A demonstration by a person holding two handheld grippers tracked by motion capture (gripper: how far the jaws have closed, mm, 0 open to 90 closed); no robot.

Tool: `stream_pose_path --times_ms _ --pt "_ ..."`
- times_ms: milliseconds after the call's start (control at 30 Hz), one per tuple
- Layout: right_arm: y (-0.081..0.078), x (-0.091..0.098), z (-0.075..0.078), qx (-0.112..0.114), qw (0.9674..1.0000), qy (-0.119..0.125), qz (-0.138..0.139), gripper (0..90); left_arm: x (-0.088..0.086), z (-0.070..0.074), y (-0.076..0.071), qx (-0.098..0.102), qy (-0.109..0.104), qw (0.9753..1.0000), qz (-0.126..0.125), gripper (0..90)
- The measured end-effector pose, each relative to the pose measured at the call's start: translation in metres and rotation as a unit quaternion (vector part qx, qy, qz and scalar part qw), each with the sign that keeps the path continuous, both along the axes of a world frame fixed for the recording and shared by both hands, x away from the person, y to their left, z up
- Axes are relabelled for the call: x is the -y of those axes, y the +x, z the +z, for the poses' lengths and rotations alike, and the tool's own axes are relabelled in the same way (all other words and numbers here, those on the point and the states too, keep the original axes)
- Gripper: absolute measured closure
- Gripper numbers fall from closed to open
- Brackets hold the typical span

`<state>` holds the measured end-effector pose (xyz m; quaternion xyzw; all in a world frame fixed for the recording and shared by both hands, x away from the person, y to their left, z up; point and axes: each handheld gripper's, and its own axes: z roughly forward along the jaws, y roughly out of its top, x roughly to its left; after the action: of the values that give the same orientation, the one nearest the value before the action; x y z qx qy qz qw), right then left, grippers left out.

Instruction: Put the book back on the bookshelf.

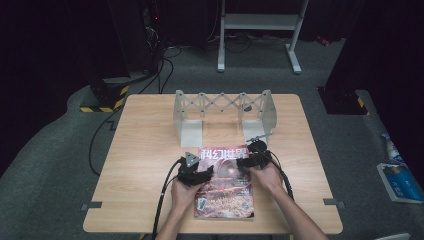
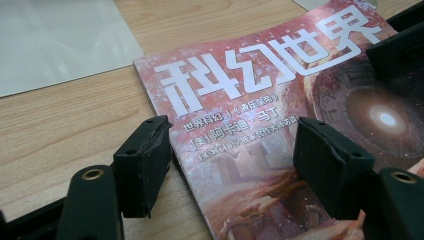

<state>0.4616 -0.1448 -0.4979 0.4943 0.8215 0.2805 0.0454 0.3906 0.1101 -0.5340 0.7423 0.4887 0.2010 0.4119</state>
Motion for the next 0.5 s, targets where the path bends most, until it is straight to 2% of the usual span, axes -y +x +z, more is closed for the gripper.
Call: stream_pose_path --times_ms 33,200,333,500 --pt "0.0007 0.0007 0.0000 -0.004 1.0000 0.006 0.000 44.9 -0.0001 0.0000 -0.0002 0.000 0.001 1.0000 0.002 31.2" --pt "0.0001 -0.0002 0.0001 -0.005 1.0000 0.007 -0.003 45.4 0.0002 -0.0004 -0.0007 0.003 0.002 1.0000 0.006 31.2" --pt "-0.0029 0.0010 -0.0006 0.001 1.0000 0.009 -0.003 45.8 0.0005 -0.0006 -0.0003 0.005 0.004 0.9999 0.009 31.3" --pt "-0.0068 0.0036 -0.0001 -0.008 0.9998 0.016 -0.002 46.8 0.0005 -0.0007 -0.0002 0.005 0.003 0.9999 0.010 31.6"
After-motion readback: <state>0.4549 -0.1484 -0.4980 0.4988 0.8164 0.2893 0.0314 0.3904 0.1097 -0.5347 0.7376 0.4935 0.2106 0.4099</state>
